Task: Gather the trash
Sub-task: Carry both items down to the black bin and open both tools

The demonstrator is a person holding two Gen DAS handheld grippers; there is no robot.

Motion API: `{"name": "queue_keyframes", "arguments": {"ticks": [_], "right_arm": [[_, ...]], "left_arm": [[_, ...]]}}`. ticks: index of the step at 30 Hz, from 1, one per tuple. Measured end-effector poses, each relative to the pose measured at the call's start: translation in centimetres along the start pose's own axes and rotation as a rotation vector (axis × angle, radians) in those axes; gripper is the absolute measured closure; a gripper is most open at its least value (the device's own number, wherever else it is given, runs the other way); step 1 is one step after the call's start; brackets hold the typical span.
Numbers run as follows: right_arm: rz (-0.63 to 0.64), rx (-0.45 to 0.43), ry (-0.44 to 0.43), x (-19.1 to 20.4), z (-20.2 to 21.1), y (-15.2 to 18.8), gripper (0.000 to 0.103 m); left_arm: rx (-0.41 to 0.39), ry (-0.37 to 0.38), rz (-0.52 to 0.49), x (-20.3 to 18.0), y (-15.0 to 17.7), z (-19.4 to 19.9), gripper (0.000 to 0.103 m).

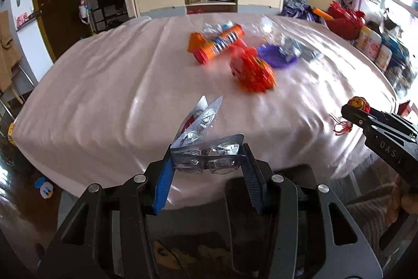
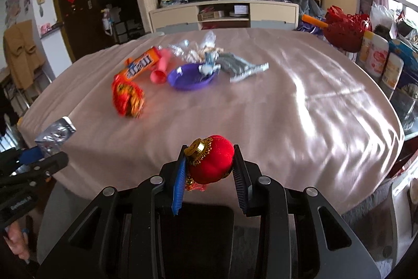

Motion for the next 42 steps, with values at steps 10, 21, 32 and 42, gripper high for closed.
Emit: {"name": "queue_keyframes", "arguments": {"ticks": [10,21,32,42], "right_arm": [[0.000,0.122,-0.069,0.6,-1.0,5.6,0.069],[0.006,0.192,-0.093,1.4,-2.2,7.4,0.066],[-0.039,0.185,-0.071,-0.2,-2.4,7.0,0.034],[-0.063,0.110,-0.016,-1.9,-0.3,4.3,0.033]], "left_arm": [[0.099,0.077,-0.042,-3.8,4.6,-1.3,0.056],[0.184,0.102,-0.075,-5.7,7.0,-2.8,0.055],[0.208,0.110,-0.055,-4.9,7.2,-3.5,0.028],[0.147,0.086,-0.001,-2.1,4.9,-2.3,0.024]]}}
Point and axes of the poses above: each gripper's, at about its wrist camera, not at the fingertips, and z roughly against the way its jaws point, x to its left, y to its underside, the point moved 6 cm from there along -z, roughly the way its jaws point, and after that the axes turned 6 degrees about x, right-handed, at the moved point
